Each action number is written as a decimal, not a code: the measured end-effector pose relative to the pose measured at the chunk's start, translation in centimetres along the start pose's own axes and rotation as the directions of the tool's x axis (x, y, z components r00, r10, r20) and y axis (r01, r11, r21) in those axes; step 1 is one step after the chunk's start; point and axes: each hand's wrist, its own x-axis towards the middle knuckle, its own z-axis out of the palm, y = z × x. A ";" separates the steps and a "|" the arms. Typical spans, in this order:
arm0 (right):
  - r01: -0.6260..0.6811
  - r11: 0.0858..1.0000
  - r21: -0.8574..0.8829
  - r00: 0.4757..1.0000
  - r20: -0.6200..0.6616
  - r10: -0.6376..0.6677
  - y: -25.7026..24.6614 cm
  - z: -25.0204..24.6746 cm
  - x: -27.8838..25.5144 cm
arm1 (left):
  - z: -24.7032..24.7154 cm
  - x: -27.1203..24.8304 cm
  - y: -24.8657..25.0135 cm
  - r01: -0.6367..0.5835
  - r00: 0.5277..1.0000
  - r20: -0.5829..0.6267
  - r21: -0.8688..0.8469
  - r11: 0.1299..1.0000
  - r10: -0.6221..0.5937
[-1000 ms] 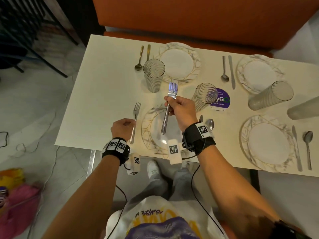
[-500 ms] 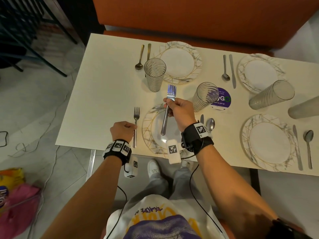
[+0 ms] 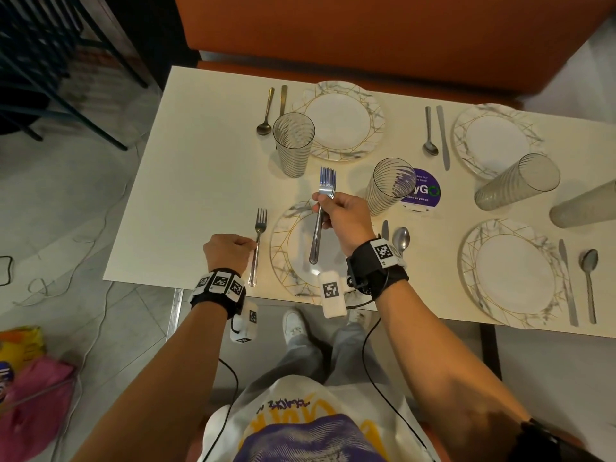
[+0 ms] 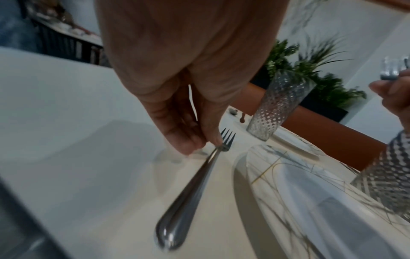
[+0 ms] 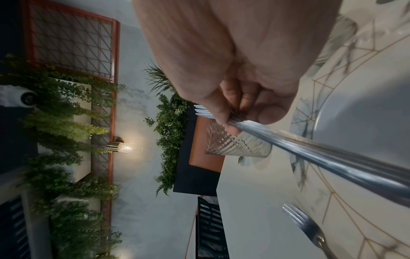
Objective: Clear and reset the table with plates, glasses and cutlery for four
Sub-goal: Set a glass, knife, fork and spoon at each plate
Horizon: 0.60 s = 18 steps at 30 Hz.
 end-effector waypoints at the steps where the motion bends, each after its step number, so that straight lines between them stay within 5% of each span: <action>1: 0.001 1.000 0.001 1.000 -0.001 -0.001 -0.1 -0.1 -0.1 | -0.4 -0.1 0.4 -0.027 0.999 -0.021 0.019 0.999 0.028; 5: 0.030 1.000 0.009 1.000 0.003 -0.030 -1.0 -0.9 -0.7 | -1.4 -1.0 4.4 -0.233 0.952 -0.195 0.039 0.972 0.237; 9: 0.130 0.991 -0.020 0.991 -0.010 -0.130 -3.2 -2.8 -1.8 | -1.0 -4.2 11.6 -0.569 0.783 -0.374 -0.108 0.815 0.497; 14: 0.257 0.966 -0.029 0.966 -0.025 -0.258 -6.8 -7.2 -2.9 | 1.7 -9.6 19.4 -0.715 0.694 -0.234 -0.336 0.613 0.681; 18: 0.285 0.958 0.028 0.956 -0.085 -0.282 -7.7 -12.4 -2.9 | 5.5 -12.7 22.6 -0.613 0.742 -0.084 -0.486 0.623 0.665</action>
